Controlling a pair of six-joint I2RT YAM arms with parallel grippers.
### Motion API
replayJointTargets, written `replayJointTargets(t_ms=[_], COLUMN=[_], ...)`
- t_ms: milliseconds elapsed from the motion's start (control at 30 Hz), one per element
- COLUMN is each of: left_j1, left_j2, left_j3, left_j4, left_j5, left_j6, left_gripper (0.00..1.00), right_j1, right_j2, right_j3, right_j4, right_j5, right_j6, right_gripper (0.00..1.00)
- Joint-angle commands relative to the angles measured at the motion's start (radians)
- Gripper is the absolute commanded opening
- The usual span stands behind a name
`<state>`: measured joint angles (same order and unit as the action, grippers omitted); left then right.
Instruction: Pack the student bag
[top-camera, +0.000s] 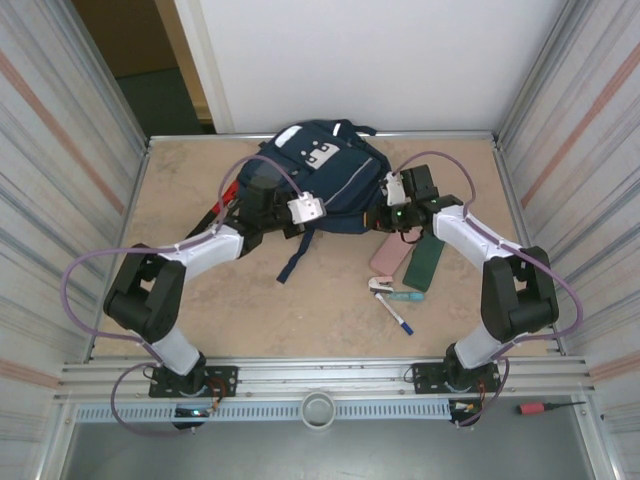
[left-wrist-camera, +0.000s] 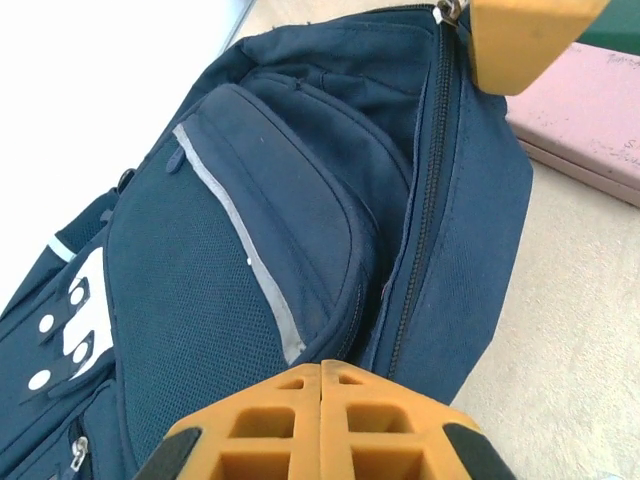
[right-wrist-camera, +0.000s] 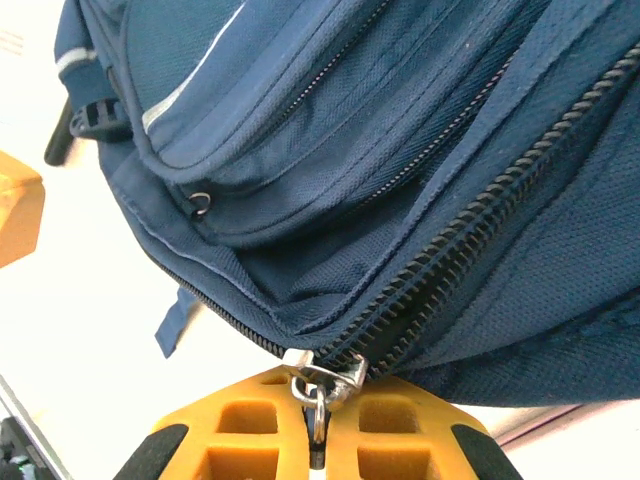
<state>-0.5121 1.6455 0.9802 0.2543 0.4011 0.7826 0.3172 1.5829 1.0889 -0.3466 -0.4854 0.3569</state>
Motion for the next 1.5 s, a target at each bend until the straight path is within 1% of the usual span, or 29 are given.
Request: replayJointTargets(t_ms=[0, 33, 67, 133, 200, 233, 300, 400, 433, 467, 567, 667, 700, 833, 933, 1133, 1233, 1267, 1300, 1367, 1467], left_j1=[-0.016, -0.021, -0.028, -0.050, -0.079, -0.095, -0.122, -0.138, -0.137, -0.134, -0.123, -0.103, -0.094, -0.056, -0.019, 0.035, 0.037, 0.032, 0.023, 0.001, -0.040], left_j2=[-0.009, -0.006, -0.006, -0.005, 0.008, 0.019, 0.047, 0.093, 0.102, 0.107, 0.106, 0.084, 0.072, 0.018, -0.015, -0.046, -0.051, -0.052, -0.050, -0.044, -0.023], left_j3=[0.012, 0.017, 0.022, 0.040, 0.059, 0.072, 0.098, 0.129, 0.132, 0.133, 0.124, 0.122, 0.116, 0.083, 0.066, 0.023, 0.009, 0.011, 0.017, 0.035, 0.067], left_j4=[-0.034, -0.047, -0.059, -0.085, -0.098, -0.108, -0.122, -0.120, -0.114, -0.109, -0.098, -0.109, -0.101, -0.057, -0.042, -0.027, -0.039, -0.052, -0.069, -0.111, -0.159], left_j5=[0.023, 0.022, 0.027, 0.039, 0.031, 0.020, -0.002, -0.032, -0.037, -0.038, -0.030, -0.024, -0.022, 0.004, 0.036, 0.052, 0.057, 0.060, 0.061, 0.059, 0.046], left_j6=[0.012, 0.013, 0.009, 0.007, 0.019, 0.033, 0.059, 0.073, 0.072, 0.076, 0.087, 0.114, 0.120, 0.127, 0.106, 0.068, 0.063, 0.057, 0.053, 0.052, 0.055], left_gripper=[0.00, 0.01, 0.09, 0.29, 0.41, 0.45, 0.50, 0.50, 0.48, 0.44, 0.27, 0.03, 0.00, 0.00, 0.00, 0.00, 0.00, 0.03, 0.11, 0.24, 0.38], right_j1=[0.015, 0.011, 0.013, 0.032, 0.056, 0.066, 0.081, 0.107, 0.108, 0.106, 0.072, 0.007, -0.018, -0.097, -0.119, -0.080, -0.042, -0.023, -0.005, 0.023, 0.057], right_j2=[-0.042, -0.045, -0.046, -0.046, -0.045, -0.045, -0.049, -0.066, -0.072, -0.076, -0.092, -0.098, -0.097, -0.079, -0.071, -0.063, -0.061, -0.062, -0.062, -0.062, -0.060], right_j3=[0.052, 0.051, 0.051, 0.054, 0.062, 0.065, 0.067, 0.069, 0.066, 0.063, 0.041, 0.030, 0.029, 0.027, 0.032, 0.055, 0.067, 0.066, 0.069, 0.075, 0.084], right_j4=[-0.050, -0.048, -0.045, -0.035, -0.027, -0.017, -0.001, 0.006, 0.009, 0.009, 0.004, -0.038, -0.058, -0.106, -0.126, -0.119, -0.105, -0.096, -0.091, -0.080, -0.067], right_j5=[-0.021, -0.027, -0.035, -0.055, -0.070, -0.083, -0.108, -0.132, -0.141, -0.147, -0.155, -0.129, -0.106, -0.044, 0.013, -0.008, -0.024, -0.024, -0.024, -0.013, -0.013], right_j6=[-0.029, -0.030, -0.029, -0.029, -0.023, -0.016, -0.002, 0.002, 0.002, 0.004, 0.003, -0.015, -0.024, -0.053, -0.059, -0.073, -0.085, -0.088, -0.090, -0.090, -0.080], right_gripper=[0.00, 0.00, 0.00, 0.00, 0.00, 0.00, 0.00, 0.00, 0.00, 0.00, 0.00, 0.00, 0.00, 0.00, 0.00, 0.00, 0.00, 0.00, 0.00, 0.00, 0.00])
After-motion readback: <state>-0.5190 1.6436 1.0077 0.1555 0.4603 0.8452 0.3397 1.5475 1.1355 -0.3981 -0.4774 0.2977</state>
